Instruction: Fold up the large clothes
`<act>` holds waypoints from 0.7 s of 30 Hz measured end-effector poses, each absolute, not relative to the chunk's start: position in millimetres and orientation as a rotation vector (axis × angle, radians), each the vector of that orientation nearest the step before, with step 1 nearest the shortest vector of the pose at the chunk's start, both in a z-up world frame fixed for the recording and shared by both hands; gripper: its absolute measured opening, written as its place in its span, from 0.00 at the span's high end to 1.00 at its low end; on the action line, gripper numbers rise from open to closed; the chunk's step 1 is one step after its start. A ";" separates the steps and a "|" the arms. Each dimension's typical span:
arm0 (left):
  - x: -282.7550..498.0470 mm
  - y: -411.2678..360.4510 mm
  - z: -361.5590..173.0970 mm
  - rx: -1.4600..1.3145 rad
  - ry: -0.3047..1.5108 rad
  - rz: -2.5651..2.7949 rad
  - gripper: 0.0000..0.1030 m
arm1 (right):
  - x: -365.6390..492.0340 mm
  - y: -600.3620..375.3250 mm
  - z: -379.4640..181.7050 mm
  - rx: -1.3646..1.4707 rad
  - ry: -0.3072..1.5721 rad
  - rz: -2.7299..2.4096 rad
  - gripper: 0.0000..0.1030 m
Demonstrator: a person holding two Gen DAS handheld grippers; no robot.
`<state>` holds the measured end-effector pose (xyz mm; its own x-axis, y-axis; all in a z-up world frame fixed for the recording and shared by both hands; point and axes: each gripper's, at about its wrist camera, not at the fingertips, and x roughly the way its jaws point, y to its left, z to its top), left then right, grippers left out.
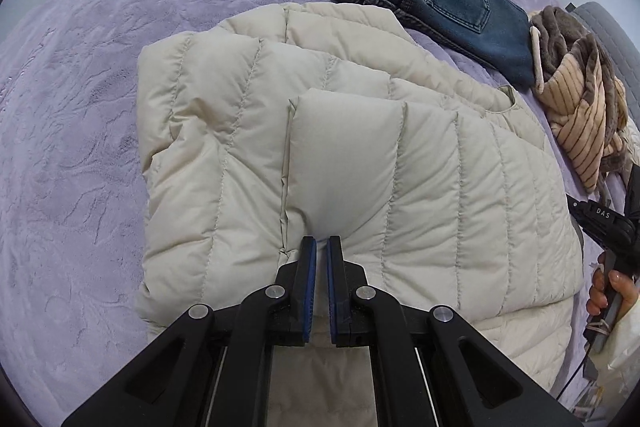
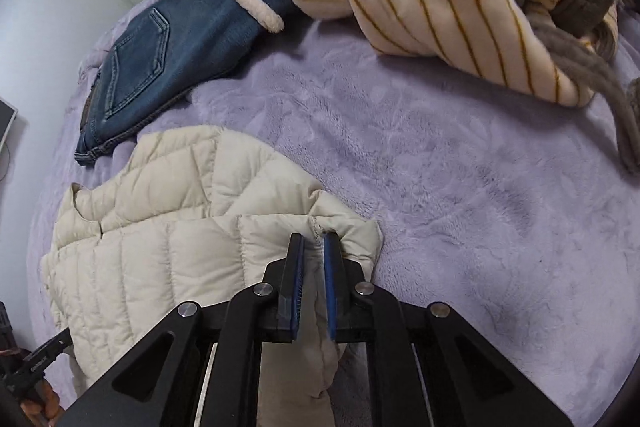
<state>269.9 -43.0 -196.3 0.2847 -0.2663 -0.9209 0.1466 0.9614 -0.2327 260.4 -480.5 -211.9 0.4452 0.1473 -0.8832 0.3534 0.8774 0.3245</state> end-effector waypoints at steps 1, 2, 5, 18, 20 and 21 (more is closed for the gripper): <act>270.2 -42.2 -195.1 -0.110 1.253 -0.273 0.94 | 258.2 -480.8 -211.3 0.510 1.112 -0.137 0.92; 270.1 -41.1 -193.3 -0.110 1.254 -0.268 0.94 | 256.0 -480.6 -208.0 0.505 1.108 -0.141 0.91; 268.4 -36.3 -182.0 -0.110 1.245 -0.258 0.94 | 247.6 -482.4 -191.1 0.491 1.100 -0.155 0.91; 233.8 -20.0 -145.6 -0.028 1.249 -0.192 0.94 | 173.3 -461.4 -145.3 0.569 1.143 -0.129 0.87; 225.7 -21.7 -142.1 -0.018 1.256 -0.192 0.94 | 163.5 -454.2 -143.7 0.586 1.162 -0.120 0.87; 221.9 -22.7 -140.2 -0.016 1.260 -0.190 0.94 | 158.7 -450.4 -143.8 0.592 1.169 -0.116 0.87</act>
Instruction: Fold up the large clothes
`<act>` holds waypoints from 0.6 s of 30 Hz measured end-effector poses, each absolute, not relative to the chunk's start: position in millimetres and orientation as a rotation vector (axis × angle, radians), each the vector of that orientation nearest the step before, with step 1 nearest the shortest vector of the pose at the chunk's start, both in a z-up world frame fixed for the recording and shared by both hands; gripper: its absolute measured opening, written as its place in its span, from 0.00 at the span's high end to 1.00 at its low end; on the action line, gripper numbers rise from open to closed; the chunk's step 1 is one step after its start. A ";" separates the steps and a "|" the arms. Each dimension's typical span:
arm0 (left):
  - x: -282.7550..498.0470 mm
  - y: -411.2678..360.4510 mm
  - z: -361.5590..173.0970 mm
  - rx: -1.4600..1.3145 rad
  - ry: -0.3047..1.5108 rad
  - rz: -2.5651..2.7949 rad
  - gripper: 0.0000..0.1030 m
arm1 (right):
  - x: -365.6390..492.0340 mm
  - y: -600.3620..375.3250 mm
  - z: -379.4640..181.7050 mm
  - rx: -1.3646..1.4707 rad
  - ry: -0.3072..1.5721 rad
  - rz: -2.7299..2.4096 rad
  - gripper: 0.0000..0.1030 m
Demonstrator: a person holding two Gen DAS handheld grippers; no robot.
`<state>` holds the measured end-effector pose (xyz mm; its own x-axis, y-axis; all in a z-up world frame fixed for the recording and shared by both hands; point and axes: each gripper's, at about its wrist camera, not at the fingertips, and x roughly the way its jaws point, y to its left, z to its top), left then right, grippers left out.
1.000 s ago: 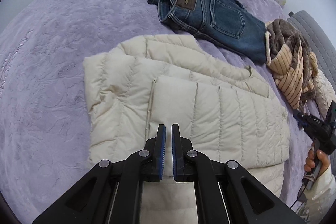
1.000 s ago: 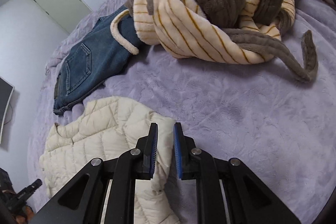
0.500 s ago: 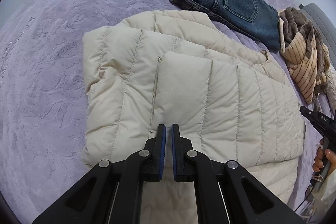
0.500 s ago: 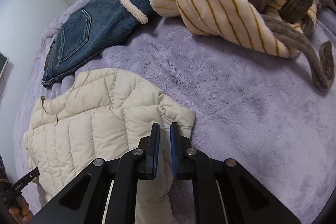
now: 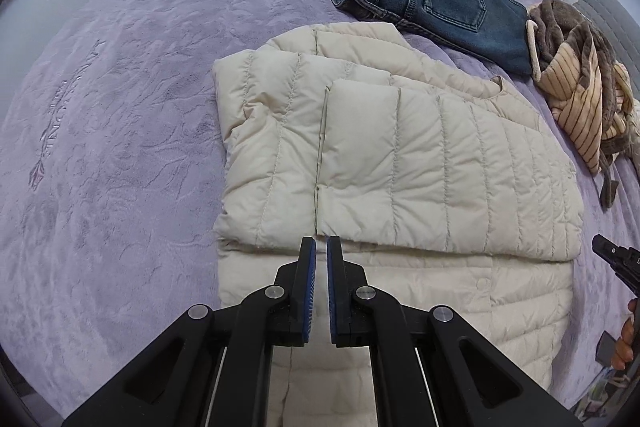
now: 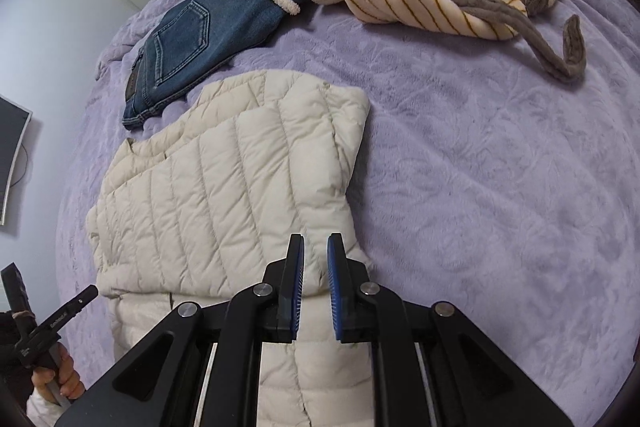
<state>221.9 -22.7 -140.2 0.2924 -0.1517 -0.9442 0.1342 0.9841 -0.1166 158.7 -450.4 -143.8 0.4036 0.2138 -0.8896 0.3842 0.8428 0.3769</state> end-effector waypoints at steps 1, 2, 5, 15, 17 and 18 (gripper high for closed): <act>217.9 -23.1 -138.4 -0.017 1.265 -0.190 0.94 | 154.5 -446.8 -143.0 0.597 1.177 -0.112 0.87; 213.7 -23.2 -136.8 -0.018 1.269 -0.191 0.94 | 150.6 -443.0 -142.2 0.600 1.185 -0.106 0.87; 202.6 -24.1 -132.3 -0.015 1.277 -0.183 0.93 | 140.0 -432.1 -140.0 0.604 1.206 -0.092 0.87; 173.5 -19.0 -121.6 -0.033 1.319 -0.156 0.93 | 113.9 -417.5 -121.9 0.615 1.228 -0.056 0.87; 167.9 -19.0 -118.8 -0.034 1.318 -0.147 0.93 | 110.2 -417.3 -118.6 0.619 1.229 -0.055 0.87; 165.1 -18.6 -117.2 -0.034 1.317 -0.143 0.93 | 109.0 -417.8 -117.3 0.623 1.230 -0.053 0.87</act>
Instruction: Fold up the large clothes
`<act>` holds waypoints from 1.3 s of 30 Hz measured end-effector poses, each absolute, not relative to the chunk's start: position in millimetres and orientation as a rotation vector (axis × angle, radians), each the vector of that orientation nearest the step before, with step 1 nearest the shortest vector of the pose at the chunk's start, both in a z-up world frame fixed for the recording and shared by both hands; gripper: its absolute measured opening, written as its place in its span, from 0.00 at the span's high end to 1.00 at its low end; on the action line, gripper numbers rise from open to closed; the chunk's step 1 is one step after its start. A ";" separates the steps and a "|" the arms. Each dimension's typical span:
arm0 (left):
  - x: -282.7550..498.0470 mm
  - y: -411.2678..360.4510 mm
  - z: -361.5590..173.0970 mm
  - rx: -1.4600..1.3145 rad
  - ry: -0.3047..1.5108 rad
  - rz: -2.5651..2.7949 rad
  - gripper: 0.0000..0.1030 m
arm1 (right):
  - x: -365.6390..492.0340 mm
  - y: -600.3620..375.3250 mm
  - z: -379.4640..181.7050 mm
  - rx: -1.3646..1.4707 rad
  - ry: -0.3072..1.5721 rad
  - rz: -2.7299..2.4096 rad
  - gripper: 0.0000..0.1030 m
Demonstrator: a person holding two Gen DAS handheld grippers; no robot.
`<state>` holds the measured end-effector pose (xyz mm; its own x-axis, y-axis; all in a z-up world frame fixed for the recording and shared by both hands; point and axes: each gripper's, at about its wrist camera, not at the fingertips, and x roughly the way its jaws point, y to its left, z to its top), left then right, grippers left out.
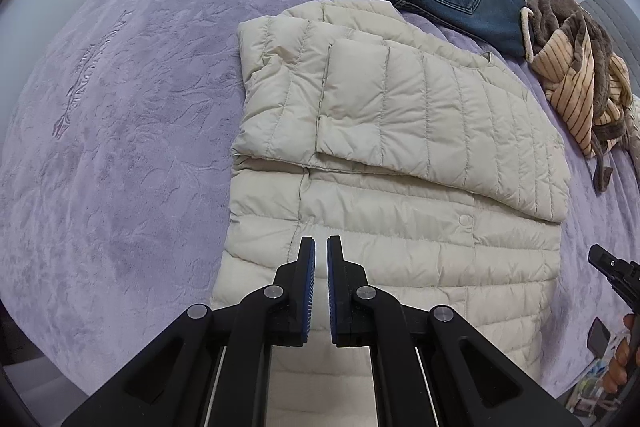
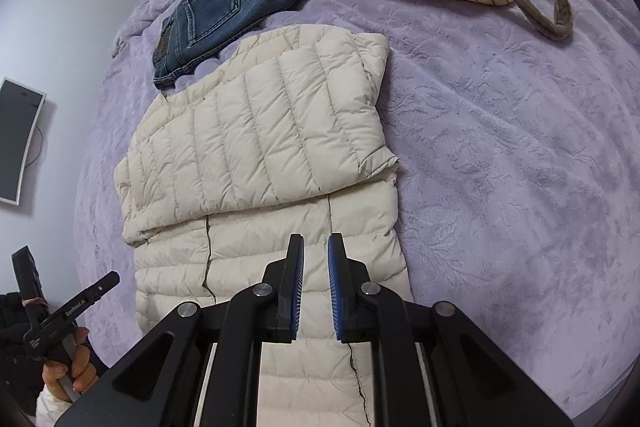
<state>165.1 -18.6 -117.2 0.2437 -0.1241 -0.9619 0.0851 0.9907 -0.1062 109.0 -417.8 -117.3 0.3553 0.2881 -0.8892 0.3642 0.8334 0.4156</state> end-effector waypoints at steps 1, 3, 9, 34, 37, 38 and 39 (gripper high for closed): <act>162.4 -18.3 -115.6 -0.038 1.315 -0.139 0.93 | 107.4 -417.9 -115.7 0.628 1.229 -0.051 0.85; 157.5 -17.6 -113.3 -0.047 1.316 -0.139 0.93 | 104.3 -417.5 -111.6 0.630 1.225 -0.050 0.67; 144.7 -19.8 -101.1 -0.016 1.276 -0.103 0.01 | 96.1 -417.2 -96.2 0.632 1.193 -0.043 0.42; 85.0 -13.8 -71.4 0.076 1.233 -0.090 0.01 | 35.9 -411.3 -92.9 0.716 1.186 0.027 0.00; 80.0 -5.0 -78.1 0.074 1.243 -0.096 0.01 | 23.5 -410.1 -96.8 0.744 1.178 -0.004 0.00; 78.2 -1.4 -81.2 0.073 1.245 -0.097 0.01 | 18.8 -409.2 -97.5 0.757 1.168 -0.014 0.00; 75.6 2.3 -83.9 0.074 1.246 -0.100 0.01 | 13.3 -408.7 -97.8 0.777 1.149 -0.018 0.00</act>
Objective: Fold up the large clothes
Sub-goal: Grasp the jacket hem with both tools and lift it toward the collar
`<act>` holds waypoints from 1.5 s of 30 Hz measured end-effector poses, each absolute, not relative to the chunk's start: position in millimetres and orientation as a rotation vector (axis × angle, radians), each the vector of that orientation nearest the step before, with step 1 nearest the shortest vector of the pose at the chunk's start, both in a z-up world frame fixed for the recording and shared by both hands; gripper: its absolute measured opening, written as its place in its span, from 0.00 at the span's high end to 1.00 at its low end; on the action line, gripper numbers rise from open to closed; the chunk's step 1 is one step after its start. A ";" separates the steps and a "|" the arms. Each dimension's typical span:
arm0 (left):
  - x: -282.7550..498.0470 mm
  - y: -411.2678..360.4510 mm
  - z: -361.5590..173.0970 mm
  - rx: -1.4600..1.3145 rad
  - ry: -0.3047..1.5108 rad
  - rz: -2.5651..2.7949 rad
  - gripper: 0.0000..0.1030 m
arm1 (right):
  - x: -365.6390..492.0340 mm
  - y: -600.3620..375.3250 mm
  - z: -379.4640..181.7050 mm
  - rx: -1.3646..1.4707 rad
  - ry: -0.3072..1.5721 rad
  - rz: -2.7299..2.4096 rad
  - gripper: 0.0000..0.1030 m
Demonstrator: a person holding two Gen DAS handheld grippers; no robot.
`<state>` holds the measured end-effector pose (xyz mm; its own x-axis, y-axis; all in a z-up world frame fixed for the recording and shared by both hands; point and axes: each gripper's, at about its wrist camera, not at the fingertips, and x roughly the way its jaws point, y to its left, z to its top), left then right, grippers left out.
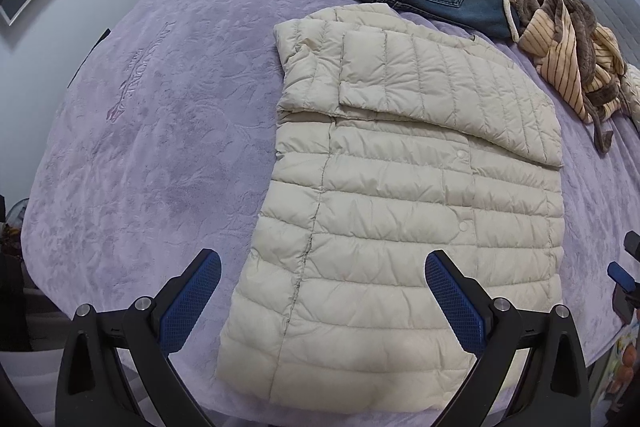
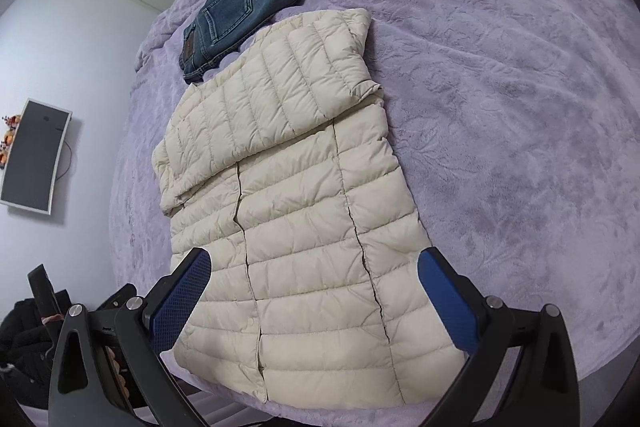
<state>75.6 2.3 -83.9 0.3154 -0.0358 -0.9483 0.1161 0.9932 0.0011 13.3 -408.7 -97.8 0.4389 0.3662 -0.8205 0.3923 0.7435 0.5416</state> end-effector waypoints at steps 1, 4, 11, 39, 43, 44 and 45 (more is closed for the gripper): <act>72.8 6.2 -86.8 0.075 1.247 -0.103 0.01 | 8.3 -407.5 -98.1 0.798 1.129 -0.021 0.00; 63.3 20.5 -99.2 0.070 1.264 -0.119 0.01 | -4.8 -400.3 -102.1 0.847 1.102 -0.024 0.00; 39.3 77.2 -124.8 0.002 1.331 -0.131 0.01 | -32.5 -364.8 -121.5 0.876 1.183 -0.007 0.00; -16.5 103.7 -211.8 -0.580 1.547 -0.389 0.01 | -127.9 -362.5 -231.5 1.491 1.058 -0.024 0.01; -6.7 92.4 -217.0 -0.659 1.534 -0.371 0.01 | -117.8 -363.8 -238.9 1.571 1.004 -0.010 0.01; -3.2 90.4 -216.6 -0.675 1.528 -0.369 0.01 | -114.4 -365.3 -238.1 1.585 0.989 -0.002 0.01; -0.2 88.9 -215.0 -0.687 1.517 -0.371 0.01 | -110.0 -367.4 -236.1 1.593 0.975 0.010 0.01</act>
<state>-0.2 88.9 -215.0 0.0494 -0.6216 -0.7817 -0.1904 0.7625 -0.6184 -110.0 -367.4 -236.1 0.6479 0.5806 -0.4930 0.5703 0.0593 0.8193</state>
